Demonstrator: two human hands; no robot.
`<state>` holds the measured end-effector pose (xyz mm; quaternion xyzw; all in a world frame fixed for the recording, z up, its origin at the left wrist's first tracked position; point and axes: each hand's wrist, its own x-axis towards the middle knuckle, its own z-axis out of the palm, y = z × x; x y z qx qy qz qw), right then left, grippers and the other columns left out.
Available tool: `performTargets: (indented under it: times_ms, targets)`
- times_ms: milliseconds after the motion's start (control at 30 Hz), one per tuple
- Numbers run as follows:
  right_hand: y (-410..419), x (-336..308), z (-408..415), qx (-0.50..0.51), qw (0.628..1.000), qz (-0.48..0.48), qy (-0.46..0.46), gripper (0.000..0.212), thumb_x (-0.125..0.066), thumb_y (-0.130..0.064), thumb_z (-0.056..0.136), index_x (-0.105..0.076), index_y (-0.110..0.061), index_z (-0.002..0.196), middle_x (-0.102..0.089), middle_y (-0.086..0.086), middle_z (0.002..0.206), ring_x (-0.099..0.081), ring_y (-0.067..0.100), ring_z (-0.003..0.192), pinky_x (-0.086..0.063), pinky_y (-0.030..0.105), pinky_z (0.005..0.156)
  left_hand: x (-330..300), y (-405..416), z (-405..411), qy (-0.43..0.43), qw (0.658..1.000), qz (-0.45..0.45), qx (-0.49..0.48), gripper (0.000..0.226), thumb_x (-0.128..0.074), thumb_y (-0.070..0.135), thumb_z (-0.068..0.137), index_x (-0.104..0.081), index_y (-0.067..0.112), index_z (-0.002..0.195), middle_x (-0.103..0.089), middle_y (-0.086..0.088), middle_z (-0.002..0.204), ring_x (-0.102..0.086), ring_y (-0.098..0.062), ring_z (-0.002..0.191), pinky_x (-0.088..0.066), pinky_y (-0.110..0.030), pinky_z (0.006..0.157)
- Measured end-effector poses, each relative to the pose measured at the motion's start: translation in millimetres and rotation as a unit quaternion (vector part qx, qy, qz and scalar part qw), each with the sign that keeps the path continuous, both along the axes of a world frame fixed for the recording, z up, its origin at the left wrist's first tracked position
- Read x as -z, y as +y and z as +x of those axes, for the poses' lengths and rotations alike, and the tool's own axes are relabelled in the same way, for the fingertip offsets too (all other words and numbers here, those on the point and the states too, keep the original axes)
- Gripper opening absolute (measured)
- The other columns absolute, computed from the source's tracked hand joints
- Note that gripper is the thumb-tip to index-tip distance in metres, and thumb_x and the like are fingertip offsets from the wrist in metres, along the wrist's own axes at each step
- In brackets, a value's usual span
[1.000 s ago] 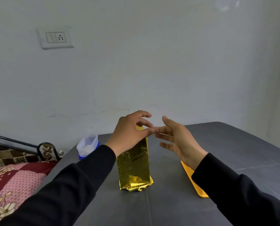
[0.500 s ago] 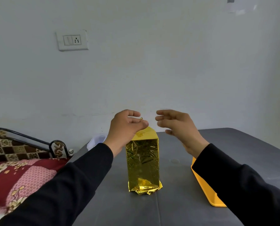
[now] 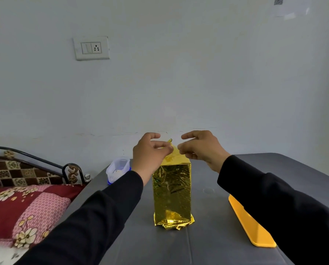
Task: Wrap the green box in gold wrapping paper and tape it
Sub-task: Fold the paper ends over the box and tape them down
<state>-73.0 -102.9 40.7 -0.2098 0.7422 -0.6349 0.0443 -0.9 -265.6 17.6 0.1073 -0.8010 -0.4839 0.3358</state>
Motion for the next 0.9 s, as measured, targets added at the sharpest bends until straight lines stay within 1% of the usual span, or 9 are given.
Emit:
performTargets:
  times_ms: [67,167,267,367,467,600,700,800,900]
  targets:
    - [-1.5,-2.1,-7.8,0.011,1.0,0.02,-0.016,0.039,-0.083,-0.004,0.079,-0.069,-0.01,0.115,-0.078,0.015,0.086,-0.072,0.019,0.072,-0.063,0.029,0.07,5.9,-1.3,-3.9,0.005,0.999,0.016,-0.042,0.057,-0.084,0.036,0.081,-0.055,0.026,0.129,-0.068,0.013,0.114,-0.063,-0.013,0.108,-0.054,-0.037,0.091]
    - [-0.7,-4.3,-16.0,-0.009,0.998,0.052,-0.047,0.043,-0.083,-0.003,0.08,-0.064,-0.008,0.118,-0.077,0.016,0.093,-0.073,0.018,0.073,-0.058,0.027,0.067,15.1,-11.4,-13.4,-0.022,0.997,0.037,-0.06,0.065,-0.082,0.041,0.079,-0.051,0.026,0.134,-0.059,0.007,0.129,-0.057,-0.018,0.118,-0.05,-0.047,0.102]
    - [-3.1,-4.2,-20.4,-0.018,0.995,0.082,-0.051,0.046,-0.085,-0.006,0.08,-0.062,-0.008,0.121,-0.076,0.016,0.096,-0.073,0.019,0.075,-0.059,0.027,0.069,20.0,-15.9,-22.1,-0.074,0.992,0.095,-0.031,0.068,-0.079,0.04,0.084,-0.047,0.022,0.141,-0.053,0.0,0.142,-0.053,-0.021,0.12,-0.047,-0.039,0.101]
    - [-7.7,-1.3,-24.8,-0.008,0.994,0.101,-0.042,0.048,-0.085,-0.006,0.08,-0.063,-0.008,0.123,-0.076,0.015,0.097,-0.073,0.019,0.075,-0.061,0.028,0.071,29.5,-17.3,-28.5,-0.103,0.985,0.141,-0.001,0.059,-0.076,0.033,0.088,-0.051,0.015,0.139,-0.056,-0.002,0.13,-0.054,-0.019,0.111,-0.044,-0.032,0.087]
    - [-11.0,1.4,-26.1,-0.006,0.992,0.122,-0.041,0.051,-0.084,-0.006,0.081,-0.063,-0.008,0.127,-0.076,0.015,0.098,-0.075,0.02,0.077,-0.06,0.026,0.068,42.2,-20.3,-34.2,-0.101,0.982,0.158,0.014,0.039,-0.075,0.035,0.088,-0.065,0.012,0.119,-0.069,-0.006,0.112,-0.064,-0.021,0.098,-0.047,-0.03,0.073]
    - [-14.3,3.6,-24.6,0.015,0.986,0.164,-0.01,0.054,-0.085,-0.007,0.08,-0.063,-0.011,0.129,-0.075,0.009,0.089,-0.074,0.014,0.071,-0.058,0.023,0.062,49.5,-20.7,-38.8,-0.09,0.982,0.168,0.008,0.033,-0.073,0.038,0.089,-0.067,0.016,0.113,-0.07,-0.005,0.106,-0.065,-0.023,0.099,-0.049,-0.032,0.075]
    - [-17.2,3.9,-26.2,0.032,0.975,0.215,0.044,0.061,-0.088,-0.014,0.075,-0.064,-0.012,0.131,-0.073,0.008,0.098,-0.072,0.013,0.071,-0.059,0.022,0.061,52.9,-20.4,-40.4,-0.083,0.982,0.169,0.005,0.037,-0.073,0.039,0.089,-0.065,0.017,0.118,-0.069,-0.004,0.11,-0.064,-0.022,0.102,-0.047,-0.03,0.073]
    - [-22.0,6.7,-29.6,0.053,0.958,0.269,0.089,0.07,-0.088,-0.02,0.07,-0.062,-0.014,0.134,-0.067,0.006,0.113,-0.07,0.018,0.086,-0.063,0.028,0.072,56.6,-20.8,-42.0,-0.076,0.983,0.169,0.004,0.042,-0.074,0.041,0.088,-0.064,0.018,0.121,-0.069,-0.002,0.112,-0.065,-0.021,0.103,-0.051,-0.031,0.077]
    - [-23.6,5.0,-33.6,0.052,0.951,0.293,0.083,0.085,-0.088,-0.023,0.068,-0.051,-0.018,0.144,-0.062,0.007,0.128,-0.067,0.022,0.108,-0.06,0.034,0.089,58.6,-20.9,-41.0,-0.066,0.983,0.171,0.007,0.045,-0.075,0.042,0.086,-0.064,0.019,0.123,-0.071,-0.001,0.112,-0.066,-0.021,0.103,-0.053,-0.031,0.08]
